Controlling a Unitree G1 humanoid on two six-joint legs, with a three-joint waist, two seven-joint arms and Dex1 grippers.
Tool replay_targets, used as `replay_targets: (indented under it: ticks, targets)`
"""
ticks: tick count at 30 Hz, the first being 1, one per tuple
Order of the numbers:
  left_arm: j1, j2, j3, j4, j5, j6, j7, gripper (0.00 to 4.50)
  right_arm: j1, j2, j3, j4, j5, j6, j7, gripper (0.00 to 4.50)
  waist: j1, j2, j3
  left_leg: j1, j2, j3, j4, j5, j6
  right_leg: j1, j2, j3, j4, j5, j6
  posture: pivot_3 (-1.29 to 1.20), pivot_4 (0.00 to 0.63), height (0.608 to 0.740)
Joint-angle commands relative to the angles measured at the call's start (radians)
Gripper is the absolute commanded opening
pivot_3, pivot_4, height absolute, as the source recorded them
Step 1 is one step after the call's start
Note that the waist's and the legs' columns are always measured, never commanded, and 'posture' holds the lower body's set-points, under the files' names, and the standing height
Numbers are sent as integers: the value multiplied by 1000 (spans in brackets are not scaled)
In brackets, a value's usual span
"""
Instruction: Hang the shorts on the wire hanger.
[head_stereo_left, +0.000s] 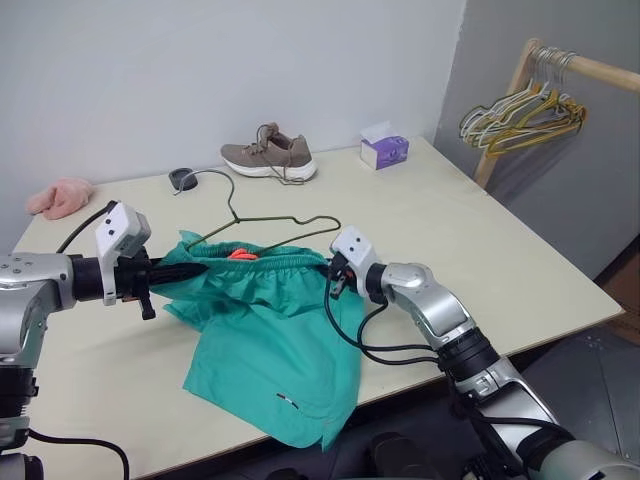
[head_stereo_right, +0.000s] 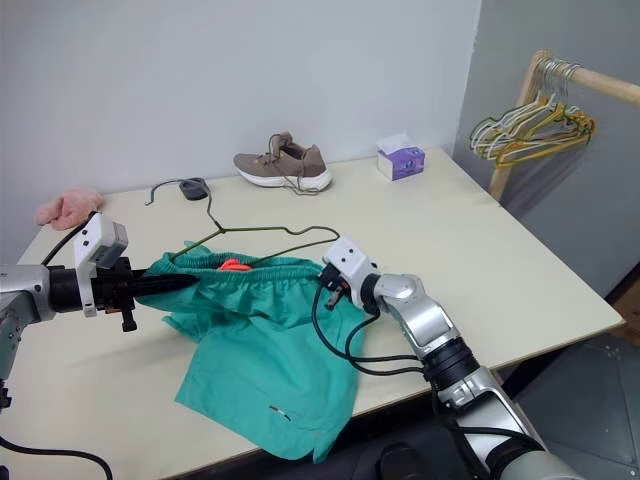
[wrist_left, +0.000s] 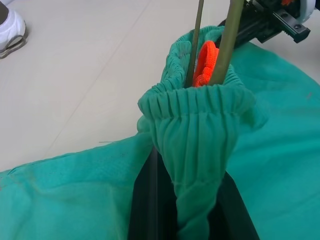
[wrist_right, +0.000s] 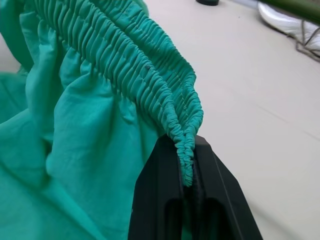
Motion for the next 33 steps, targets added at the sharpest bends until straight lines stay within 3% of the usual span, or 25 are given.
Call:
replay_targets:
  ticks: [1, 12, 26, 33]
  targets:
    - [5, 17, 51, -38, -29, 15, -9, 0, -10, -17, -64, -6, 3, -27, -16, 21, 0, 0, 0, 0, 0, 0, 0, 0, 0, 0, 0, 0, 0, 0, 0, -266, 0, 740]
    - [62, 82, 68, -38, -38, 46, -61, 0, 29, -145, -118, -84, 10, -23, 30, 21, -4, 0, 0, 0, 0, 0, 0, 0, 0, 1, 0, 0, 0, 0, 0, -264, 0, 740]
    - [74, 141, 14, 40, 72, -63, -91, 0, 117, -236, -88, -222, -3, -12, 89, 21, -3, 0, 0, 0, 0, 0, 0, 0, 0, 4, 0, 0, 0, 0, 1, -275, 0, 740]
    - [32, 161, -45, 116, 167, -190, -74, 0, 169, -422, 22, -360, -60, -84, 245, 21, 6, 0, 0, 0, 0, 0, 0, 0, 0, 5, 0, 0, -1, -3, 5, -279, 0, 740]
